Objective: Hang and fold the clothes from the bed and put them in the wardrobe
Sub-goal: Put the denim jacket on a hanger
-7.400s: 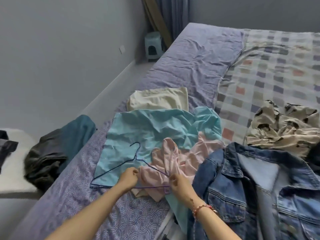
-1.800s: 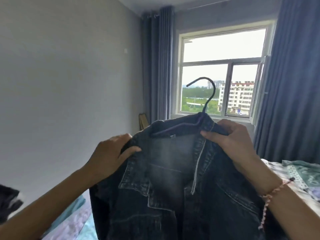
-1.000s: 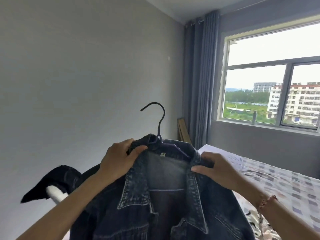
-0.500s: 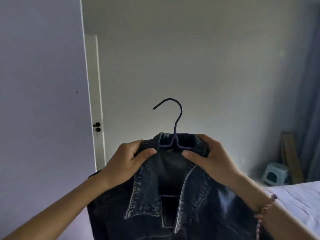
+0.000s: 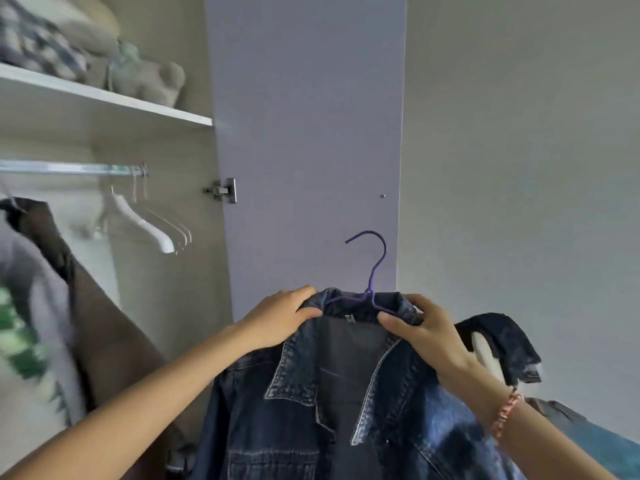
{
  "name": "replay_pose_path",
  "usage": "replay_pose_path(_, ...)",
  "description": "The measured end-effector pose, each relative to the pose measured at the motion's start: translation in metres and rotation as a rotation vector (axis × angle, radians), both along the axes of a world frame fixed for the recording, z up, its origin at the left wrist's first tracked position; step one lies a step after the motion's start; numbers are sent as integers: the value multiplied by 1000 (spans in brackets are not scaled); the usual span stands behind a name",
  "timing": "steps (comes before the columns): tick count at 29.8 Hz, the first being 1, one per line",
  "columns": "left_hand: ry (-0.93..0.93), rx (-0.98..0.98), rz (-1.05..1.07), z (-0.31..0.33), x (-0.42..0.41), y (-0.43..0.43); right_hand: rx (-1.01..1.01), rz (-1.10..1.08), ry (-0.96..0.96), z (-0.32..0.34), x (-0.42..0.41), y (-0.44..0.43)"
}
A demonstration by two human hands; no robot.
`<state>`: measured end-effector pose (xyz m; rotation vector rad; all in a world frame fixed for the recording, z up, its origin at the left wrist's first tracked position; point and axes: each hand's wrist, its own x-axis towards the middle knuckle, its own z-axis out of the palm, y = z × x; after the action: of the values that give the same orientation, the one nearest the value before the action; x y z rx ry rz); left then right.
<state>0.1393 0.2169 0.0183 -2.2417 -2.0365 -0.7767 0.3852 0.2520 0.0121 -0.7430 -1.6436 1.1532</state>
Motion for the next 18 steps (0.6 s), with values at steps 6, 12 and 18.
replay_pose_path(6,72,22,180,42,-62,-12,-294,331,-159,41,-69,15)
replay_pose_path(12,-24,119,305,67,-144,-30,-187,338,-107,73,-172,14)
replay_pose_path(18,-211,254,563,83,-244,-37,-147,378,-26,109,-279,24)
